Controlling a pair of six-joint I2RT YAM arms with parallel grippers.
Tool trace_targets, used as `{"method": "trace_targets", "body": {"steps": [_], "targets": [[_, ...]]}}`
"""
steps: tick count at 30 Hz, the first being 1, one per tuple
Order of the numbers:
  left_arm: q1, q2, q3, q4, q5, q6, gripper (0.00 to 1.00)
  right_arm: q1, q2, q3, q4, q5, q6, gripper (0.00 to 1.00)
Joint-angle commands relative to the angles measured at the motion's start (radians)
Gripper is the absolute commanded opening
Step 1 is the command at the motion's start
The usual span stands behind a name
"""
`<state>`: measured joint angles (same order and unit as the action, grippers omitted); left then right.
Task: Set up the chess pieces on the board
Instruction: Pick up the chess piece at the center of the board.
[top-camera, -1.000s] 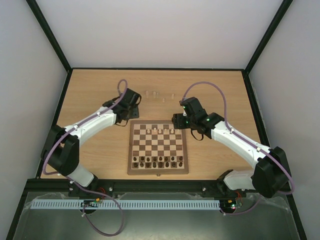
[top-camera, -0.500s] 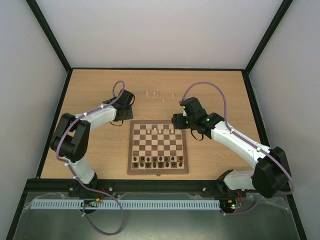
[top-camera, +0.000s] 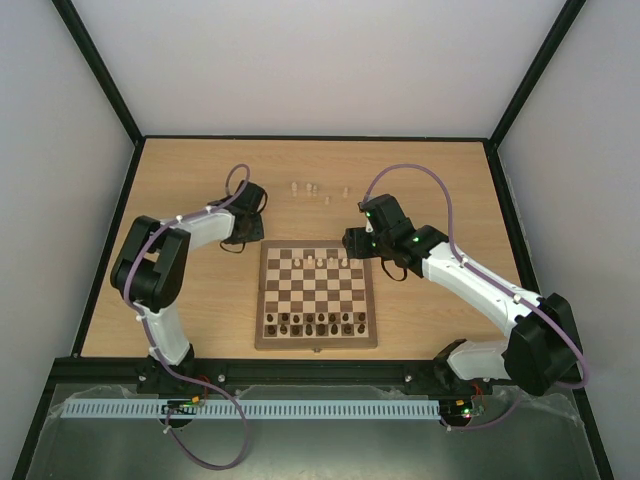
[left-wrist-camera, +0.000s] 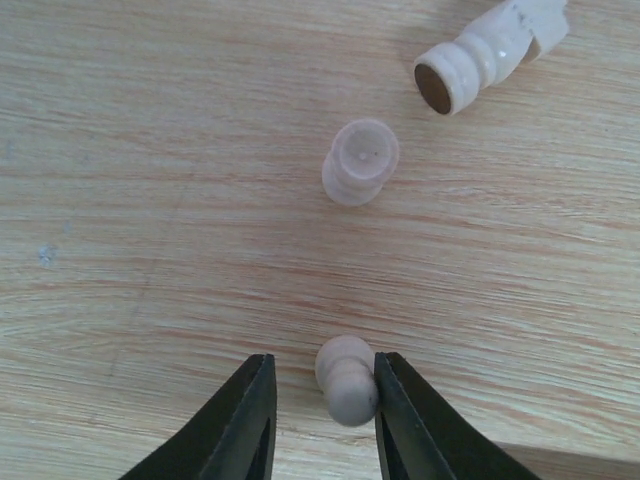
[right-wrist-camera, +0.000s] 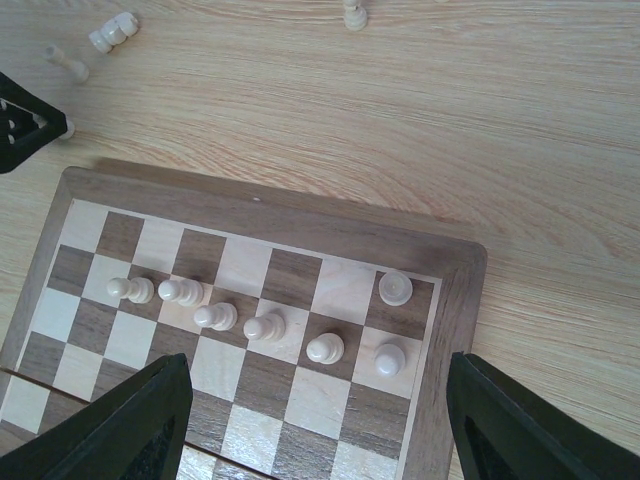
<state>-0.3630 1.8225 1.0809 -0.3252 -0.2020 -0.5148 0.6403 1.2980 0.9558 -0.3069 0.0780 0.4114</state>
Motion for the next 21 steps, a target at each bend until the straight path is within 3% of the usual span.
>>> {"method": "trace_targets", "body": {"steps": [1, 7, 15, 21], "targets": [[0.007, 0.028, 0.026, 0.009, 0.01, 0.012, 0.28, 0.004, 0.006, -0.01, 0.009, -0.005, -0.005, 0.71], [0.006, 0.026, 0.029, -0.001, 0.006, 0.017, 0.11, 0.004, 0.006, -0.01, 0.011, -0.008, -0.005, 0.7], [-0.018, -0.06, -0.006, -0.047, 0.003, 0.017, 0.09, 0.005, 0.003, -0.01, 0.011, -0.01, -0.005, 0.7], [-0.127, -0.195, -0.04, -0.13, -0.001, 0.006, 0.1, 0.005, 0.0, -0.011, 0.009, -0.003, -0.003, 0.7]]}}
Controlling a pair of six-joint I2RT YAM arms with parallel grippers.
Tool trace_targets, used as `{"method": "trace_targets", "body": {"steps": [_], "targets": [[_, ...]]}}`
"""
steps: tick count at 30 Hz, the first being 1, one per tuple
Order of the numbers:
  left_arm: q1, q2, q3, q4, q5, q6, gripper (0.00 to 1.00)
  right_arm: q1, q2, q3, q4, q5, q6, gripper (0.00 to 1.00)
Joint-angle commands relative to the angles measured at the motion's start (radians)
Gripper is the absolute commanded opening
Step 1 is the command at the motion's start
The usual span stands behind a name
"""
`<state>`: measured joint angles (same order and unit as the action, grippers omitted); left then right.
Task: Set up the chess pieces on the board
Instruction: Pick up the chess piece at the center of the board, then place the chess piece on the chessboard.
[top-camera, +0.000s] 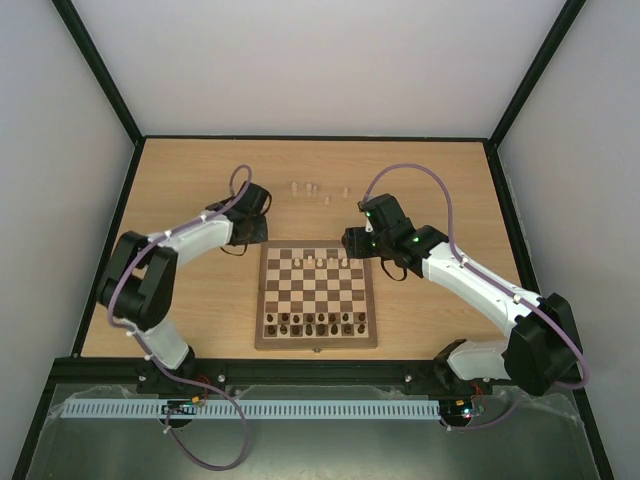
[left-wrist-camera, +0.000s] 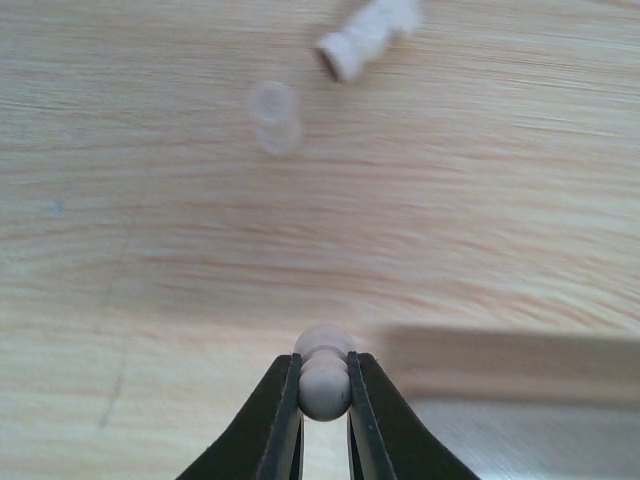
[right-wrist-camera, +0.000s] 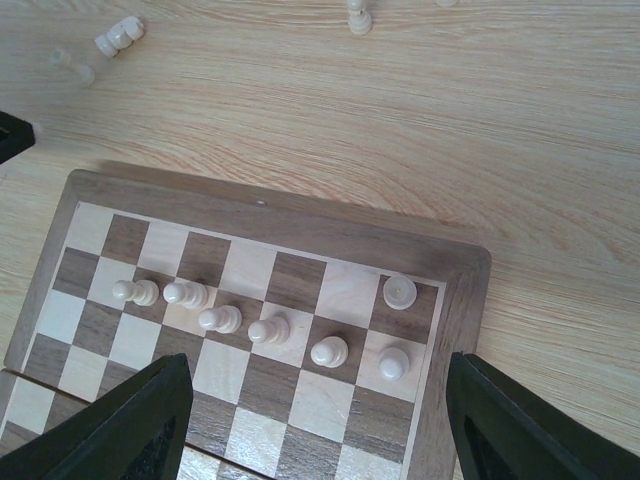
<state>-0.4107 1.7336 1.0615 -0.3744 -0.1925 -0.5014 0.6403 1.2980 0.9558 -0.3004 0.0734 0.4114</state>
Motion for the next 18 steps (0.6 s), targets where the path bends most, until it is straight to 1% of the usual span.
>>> {"method": "trace_targets", "body": {"steps": [1, 6, 10, 18], "targets": [[-0.104, -0.125, -0.021, -0.096, -0.011, -0.011, 0.1, 0.004, 0.0, -0.012, 0.003, 0.002, -0.003, 0.7], [-0.212, -0.187, -0.021, -0.152, -0.028, -0.05, 0.11, 0.004, -0.019, -0.015, -0.001, 0.034, 0.002, 0.71], [-0.29, -0.197, -0.03, -0.175, -0.049, -0.084, 0.12, 0.004, -0.035, -0.016, -0.003, 0.05, 0.006, 0.71], [-0.347, -0.156, -0.068, -0.133, -0.041, -0.124, 0.13, 0.004, -0.037, -0.016, -0.004, 0.045, 0.006, 0.71]]}}
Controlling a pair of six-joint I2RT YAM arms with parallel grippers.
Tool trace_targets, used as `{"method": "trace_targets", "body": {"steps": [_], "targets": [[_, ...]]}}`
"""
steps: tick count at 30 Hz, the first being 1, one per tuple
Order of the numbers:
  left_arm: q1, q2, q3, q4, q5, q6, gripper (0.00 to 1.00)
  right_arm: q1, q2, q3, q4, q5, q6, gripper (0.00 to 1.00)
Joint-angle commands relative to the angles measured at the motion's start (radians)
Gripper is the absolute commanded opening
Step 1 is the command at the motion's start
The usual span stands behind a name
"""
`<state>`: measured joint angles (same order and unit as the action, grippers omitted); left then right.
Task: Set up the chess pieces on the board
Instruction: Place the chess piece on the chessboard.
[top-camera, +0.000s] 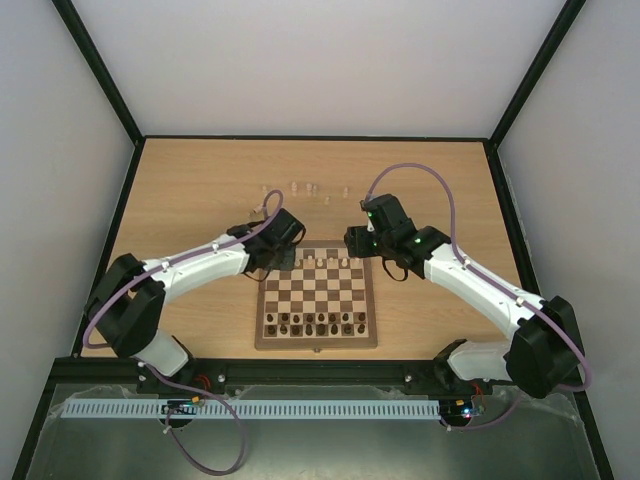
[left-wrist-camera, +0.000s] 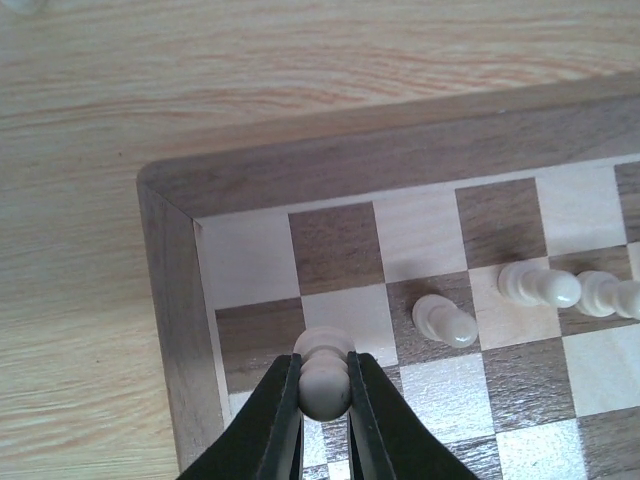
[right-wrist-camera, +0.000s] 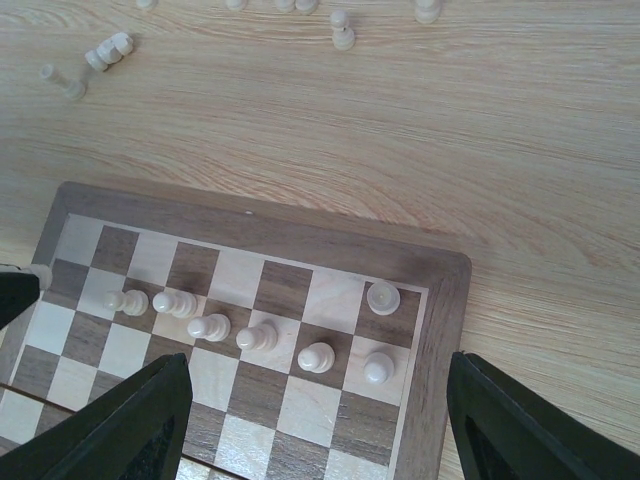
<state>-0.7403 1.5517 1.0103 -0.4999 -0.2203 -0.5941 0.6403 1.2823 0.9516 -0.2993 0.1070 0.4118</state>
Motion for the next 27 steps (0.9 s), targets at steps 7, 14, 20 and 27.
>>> {"method": "trace_targets", "body": {"steps": [7, 14, 20, 27], "targets": [[-0.039, 0.077, -0.043, 0.039, 0.003, -0.041, 0.13, 0.005, -0.021, -0.013, -0.006, 0.009, 0.004, 0.71], [-0.044, 0.107, -0.041, 0.062, 0.01, -0.039, 0.14, 0.004, -0.02, -0.012, -0.006, 0.009, 0.004, 0.71], [-0.045, 0.127, -0.027, 0.071, 0.012, -0.036, 0.14, 0.004, -0.02, -0.012, -0.006, 0.01, 0.004, 0.71], [-0.046, 0.142, -0.017, 0.079, 0.009, -0.033, 0.15, 0.004, -0.018, -0.012, -0.006, 0.007, 0.003, 0.71]]}}
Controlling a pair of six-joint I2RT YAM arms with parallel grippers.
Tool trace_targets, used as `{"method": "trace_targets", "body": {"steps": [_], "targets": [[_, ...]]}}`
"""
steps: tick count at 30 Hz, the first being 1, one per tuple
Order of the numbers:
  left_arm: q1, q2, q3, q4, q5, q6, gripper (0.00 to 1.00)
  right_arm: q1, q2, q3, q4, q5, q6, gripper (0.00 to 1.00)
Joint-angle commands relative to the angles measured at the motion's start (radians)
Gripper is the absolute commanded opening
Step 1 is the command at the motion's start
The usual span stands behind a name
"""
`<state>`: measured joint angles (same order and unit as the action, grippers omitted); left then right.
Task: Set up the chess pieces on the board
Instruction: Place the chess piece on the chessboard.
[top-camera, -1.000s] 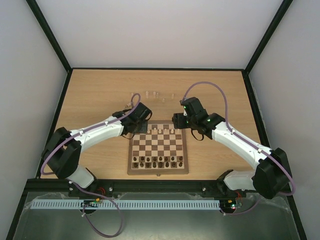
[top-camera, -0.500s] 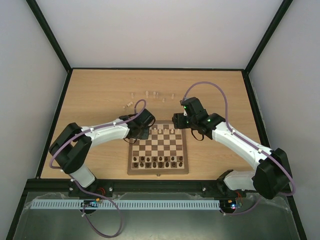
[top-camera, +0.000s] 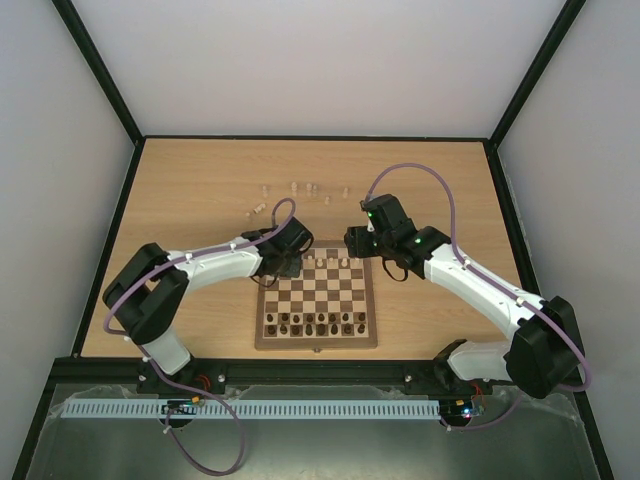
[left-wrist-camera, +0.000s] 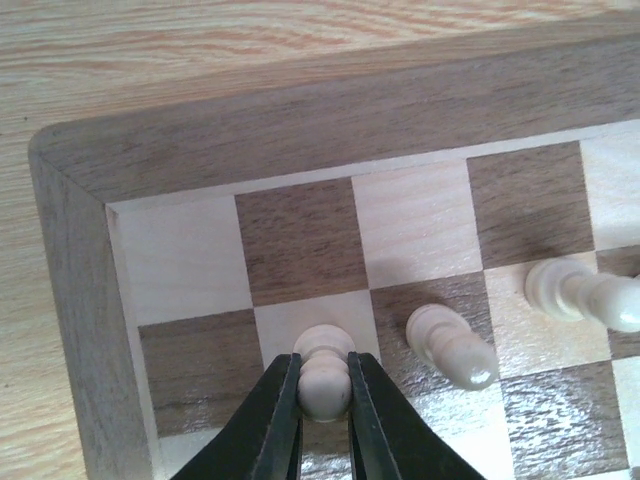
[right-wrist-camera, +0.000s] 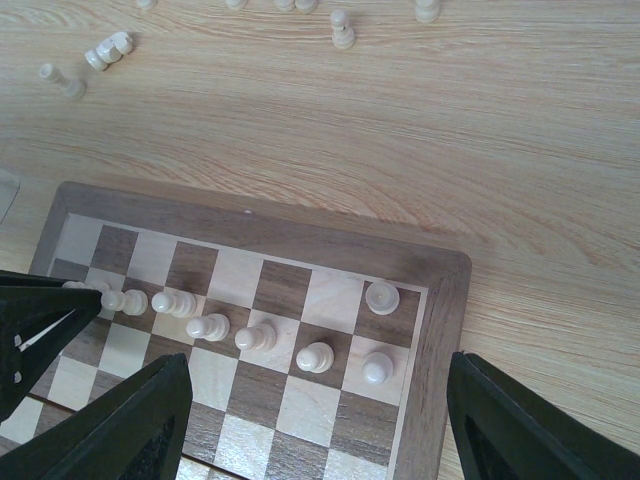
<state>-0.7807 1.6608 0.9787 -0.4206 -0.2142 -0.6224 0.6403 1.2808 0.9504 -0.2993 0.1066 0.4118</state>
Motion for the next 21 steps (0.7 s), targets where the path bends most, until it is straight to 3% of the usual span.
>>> {"method": "trace_targets", "body": {"steps": [1, 21], "targets": [[-0.006, 0.034, 0.015, -0.001, 0.003, -0.004, 0.15, 0.004, -0.017, -0.012, -0.005, 0.006, 0.002, 0.71], [-0.006, 0.005, 0.043, -0.046, -0.023, -0.006, 0.26, 0.004, -0.018, -0.012, -0.003, -0.008, 0.001, 0.71]]}}
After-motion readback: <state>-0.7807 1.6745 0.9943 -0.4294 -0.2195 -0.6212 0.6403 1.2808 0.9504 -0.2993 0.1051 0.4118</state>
